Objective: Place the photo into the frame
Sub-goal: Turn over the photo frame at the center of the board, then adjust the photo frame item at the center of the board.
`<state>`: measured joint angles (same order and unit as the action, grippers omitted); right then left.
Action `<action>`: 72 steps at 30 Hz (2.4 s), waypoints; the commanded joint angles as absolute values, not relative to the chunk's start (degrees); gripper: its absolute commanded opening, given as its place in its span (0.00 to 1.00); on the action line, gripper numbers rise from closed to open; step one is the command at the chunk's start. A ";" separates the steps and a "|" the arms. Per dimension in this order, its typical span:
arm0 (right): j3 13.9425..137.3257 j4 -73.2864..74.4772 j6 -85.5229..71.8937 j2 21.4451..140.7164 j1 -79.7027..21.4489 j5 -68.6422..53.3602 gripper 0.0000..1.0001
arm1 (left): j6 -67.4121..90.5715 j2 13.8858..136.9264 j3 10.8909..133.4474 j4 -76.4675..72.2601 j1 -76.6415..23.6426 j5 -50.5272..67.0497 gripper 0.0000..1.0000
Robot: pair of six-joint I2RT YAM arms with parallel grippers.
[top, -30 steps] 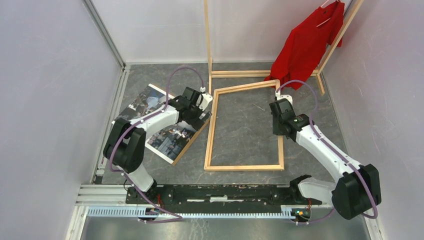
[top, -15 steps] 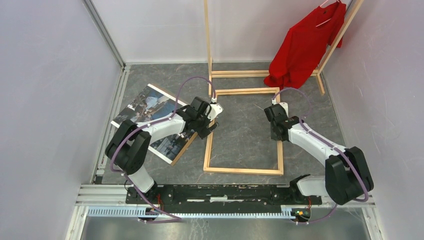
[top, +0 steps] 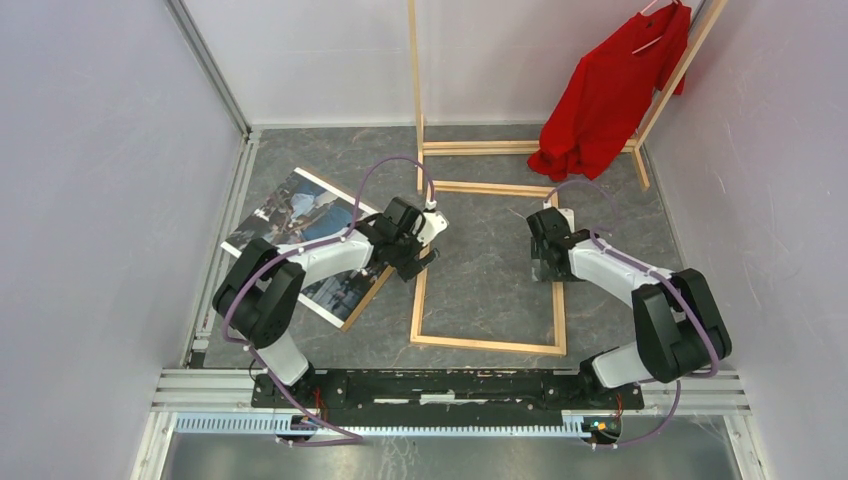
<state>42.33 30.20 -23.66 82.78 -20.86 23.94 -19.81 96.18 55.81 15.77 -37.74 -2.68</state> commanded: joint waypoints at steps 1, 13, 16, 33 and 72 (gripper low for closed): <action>46.47 28.89 -22.98 83.53 -19.85 24.06 0.73 | -21.33 96.37 55.37 14.81 -38.78 0.88 1.00; 55.12 26.35 -19.35 88.32 -17.58 13.66 0.72 | -18.83 96.33 60.00 21.52 -41.05 8.04 1.00; 55.72 24.92 -19.56 85.96 -19.39 12.06 0.74 | -19.50 94.20 65.40 28.30 -40.49 7.88 1.00; 91.03 19.70 -13.46 114.01 -37.73 -7.96 0.81 | -32.34 80.14 69.19 45.01 2.25 2.68 1.00; 63.25 1.31 -22.73 111.73 -53.14 -9.72 0.66 | -35.29 95.52 48.02 14.52 16.98 -17.14 1.00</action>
